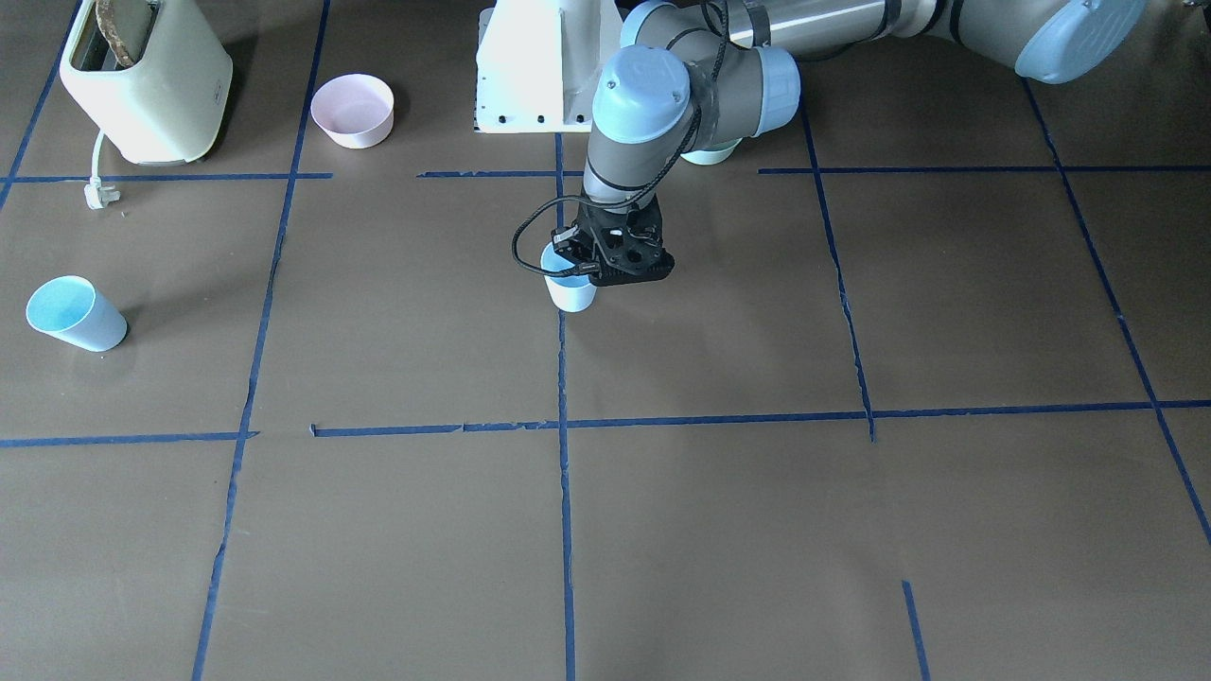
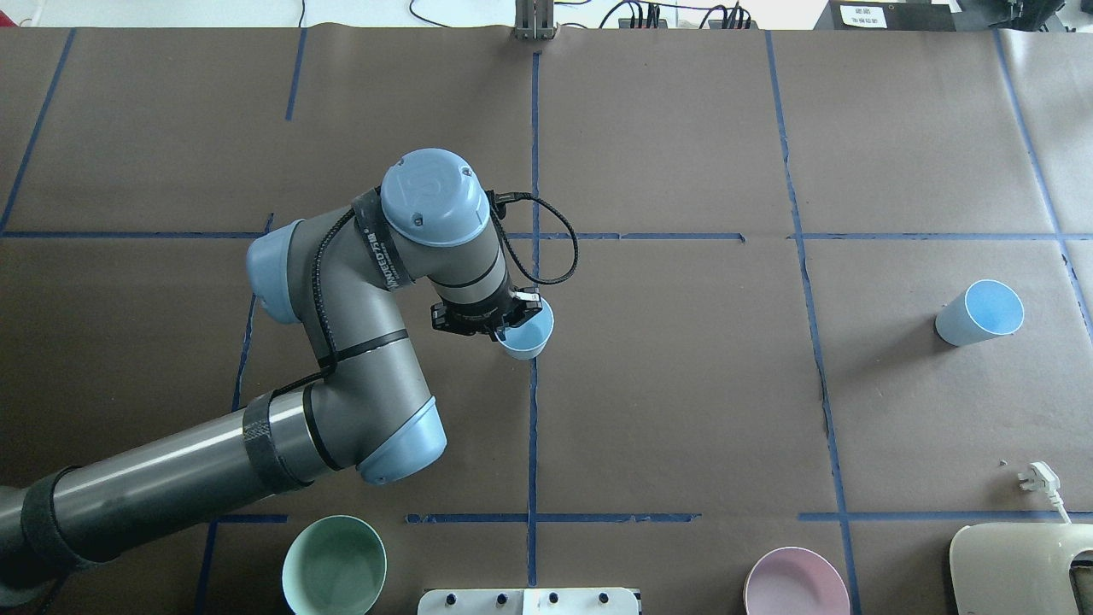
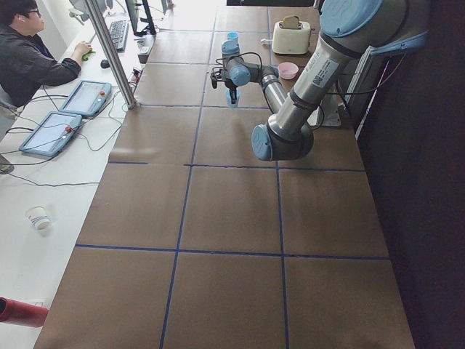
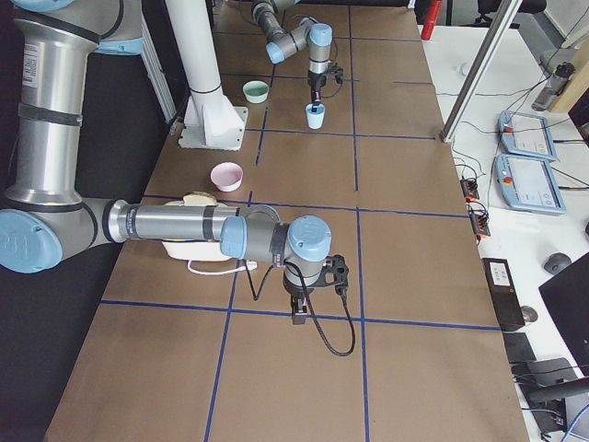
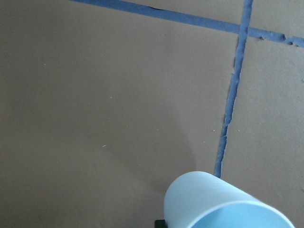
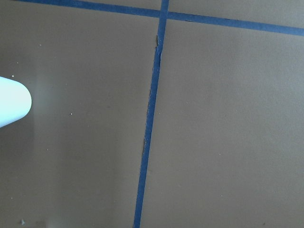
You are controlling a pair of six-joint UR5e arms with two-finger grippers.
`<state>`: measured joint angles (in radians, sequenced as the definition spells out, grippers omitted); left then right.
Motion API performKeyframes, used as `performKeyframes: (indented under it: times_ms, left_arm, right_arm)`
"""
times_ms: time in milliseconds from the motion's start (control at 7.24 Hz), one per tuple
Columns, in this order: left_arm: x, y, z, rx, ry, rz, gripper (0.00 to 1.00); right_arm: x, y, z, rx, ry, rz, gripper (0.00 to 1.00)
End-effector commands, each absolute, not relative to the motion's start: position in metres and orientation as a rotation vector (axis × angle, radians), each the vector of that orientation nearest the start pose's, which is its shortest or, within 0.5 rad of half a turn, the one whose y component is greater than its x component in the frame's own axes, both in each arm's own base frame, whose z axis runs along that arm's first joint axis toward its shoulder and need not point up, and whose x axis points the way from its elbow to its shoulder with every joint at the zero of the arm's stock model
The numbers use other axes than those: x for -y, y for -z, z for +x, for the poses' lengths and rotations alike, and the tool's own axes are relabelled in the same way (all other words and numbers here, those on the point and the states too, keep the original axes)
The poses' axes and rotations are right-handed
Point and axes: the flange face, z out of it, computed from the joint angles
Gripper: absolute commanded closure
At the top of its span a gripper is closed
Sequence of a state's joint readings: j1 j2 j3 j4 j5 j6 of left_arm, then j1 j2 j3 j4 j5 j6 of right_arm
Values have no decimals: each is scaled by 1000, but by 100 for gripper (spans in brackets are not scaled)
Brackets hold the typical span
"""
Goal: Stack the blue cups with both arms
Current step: 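Lift the cup with the left gripper and carry it to the table center, then set the cup down at the center and open the left gripper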
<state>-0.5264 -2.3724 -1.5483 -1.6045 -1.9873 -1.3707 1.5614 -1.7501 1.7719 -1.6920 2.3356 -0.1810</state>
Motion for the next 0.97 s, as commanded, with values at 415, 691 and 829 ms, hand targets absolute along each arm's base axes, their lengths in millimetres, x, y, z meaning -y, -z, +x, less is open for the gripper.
performKeyframes:
  times_ms: [415, 691, 829]
  left_arm:
    - [436, -166, 586, -893, 108, -77, 0]
    - [451, -159, 549, -918, 123, -49, 0]
    - [453, -176, 520, -904, 100, -23, 0]
  right_arm:
    - [410, -652, 60, 771, 145, -27, 0]
    - [424, -640, 58, 773, 153, -4, 0]
    - [425, -638, 57, 781, 160, 3, 0]
